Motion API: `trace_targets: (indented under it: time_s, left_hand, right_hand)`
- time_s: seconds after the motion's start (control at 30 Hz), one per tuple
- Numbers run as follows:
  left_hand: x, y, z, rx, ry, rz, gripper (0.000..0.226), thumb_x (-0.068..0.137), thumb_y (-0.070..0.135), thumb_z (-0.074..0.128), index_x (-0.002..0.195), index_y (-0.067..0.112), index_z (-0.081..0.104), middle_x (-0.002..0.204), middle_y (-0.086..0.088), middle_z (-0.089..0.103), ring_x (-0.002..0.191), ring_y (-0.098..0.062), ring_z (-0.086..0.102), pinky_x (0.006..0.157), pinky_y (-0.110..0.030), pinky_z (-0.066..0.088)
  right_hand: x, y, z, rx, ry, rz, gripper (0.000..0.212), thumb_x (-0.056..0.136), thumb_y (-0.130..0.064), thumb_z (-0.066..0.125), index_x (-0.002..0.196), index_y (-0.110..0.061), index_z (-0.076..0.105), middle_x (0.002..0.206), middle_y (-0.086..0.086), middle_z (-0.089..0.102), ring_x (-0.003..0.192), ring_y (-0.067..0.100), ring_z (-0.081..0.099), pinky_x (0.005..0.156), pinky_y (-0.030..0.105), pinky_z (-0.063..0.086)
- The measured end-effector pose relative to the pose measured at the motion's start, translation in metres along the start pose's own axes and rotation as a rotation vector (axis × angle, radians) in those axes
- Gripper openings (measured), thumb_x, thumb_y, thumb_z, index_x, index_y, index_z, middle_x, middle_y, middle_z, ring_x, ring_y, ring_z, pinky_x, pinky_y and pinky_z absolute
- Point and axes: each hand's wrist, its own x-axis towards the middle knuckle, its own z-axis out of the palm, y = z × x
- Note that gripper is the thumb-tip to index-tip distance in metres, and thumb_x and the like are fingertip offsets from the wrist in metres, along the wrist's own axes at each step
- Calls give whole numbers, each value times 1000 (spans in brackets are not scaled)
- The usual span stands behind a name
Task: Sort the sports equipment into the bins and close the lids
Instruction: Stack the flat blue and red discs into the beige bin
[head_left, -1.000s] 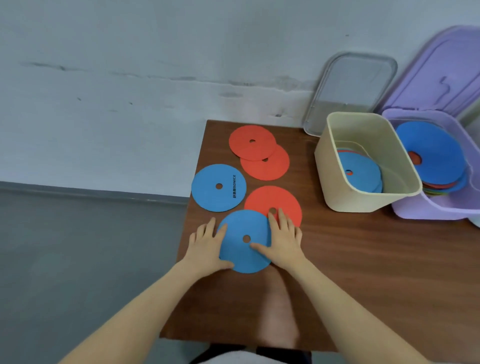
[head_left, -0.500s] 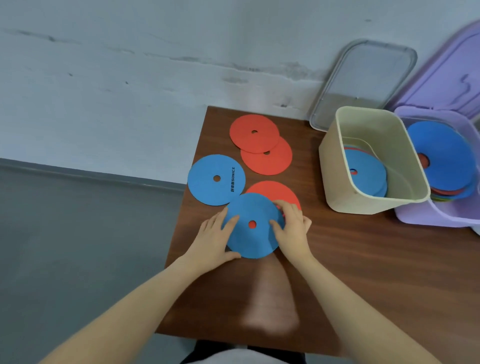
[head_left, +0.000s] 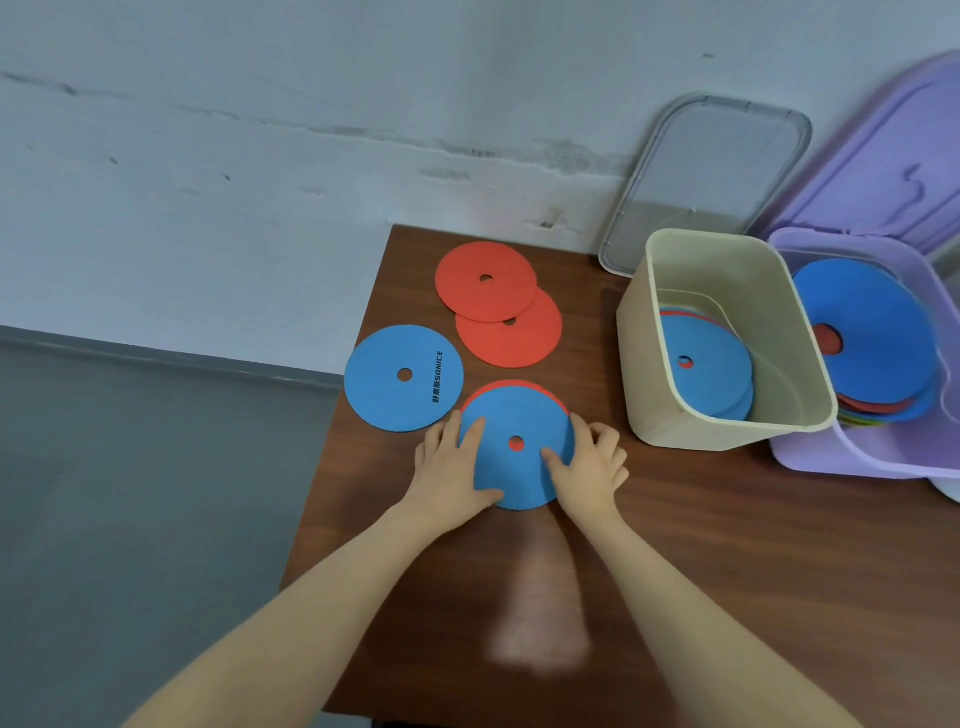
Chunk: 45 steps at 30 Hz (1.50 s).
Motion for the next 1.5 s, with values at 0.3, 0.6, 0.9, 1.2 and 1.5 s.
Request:
trace_targets:
  time_s: [0.3, 0.6, 0.9, 1.2, 1.5]
  left_hand:
    - [-1, 4, -3, -326, 195, 53, 74, 81, 8, 63, 143, 21, 26, 132, -3, 27, 112, -19, 44, 90, -34, 48]
    - [5, -32, -40, -318, 420, 62, 67, 82, 2, 60, 142, 11, 31, 133, -9, 29, 114, -23, 41, 88, -26, 44]
    - [35, -93, -88, -250, 363, -77, 68, 85, 8, 56, 144, 12, 23, 143, -13, 22, 126, -31, 32, 93, -31, 37]
    - [52, -117, -82, -221, 146, -133, 70, 90, 23, 56, 146, 10, 15, 150, -15, 20, 132, -34, 27, 106, -41, 28]
    - [35, -118, -70, -291, 169, -188, 73, 83, 20, 63, 143, 15, 21, 127, -11, 30, 111, -29, 40, 93, -39, 44]
  right_hand:
    - [-7, -3, -7, 303, 10, -28, 52, 77, -6, 65, 121, -19, 42, 122, 0, 47, 117, 23, 40, 95, 37, 25]
    - [-8, -51, -5, 430, -20, -183, 43, 80, -1, 59, 113, -25, 43, 110, -8, 52, 104, 11, 50, 97, 43, 41]
    - [24, -121, 32, 164, -124, -179, 52, 84, -16, 61, 133, -15, 43, 126, 6, 49, 118, 27, 43, 100, 41, 33]
    - [32, -137, 52, -23, -163, -61, 72, 81, -37, 66, 142, -23, 30, 132, 8, 28, 120, 32, 32, 101, 39, 26]
    - [32, -144, 50, 139, -218, -31, 65, 71, -10, 69, 126, -31, 39, 126, 2, 34, 117, 27, 33, 98, 39, 24]
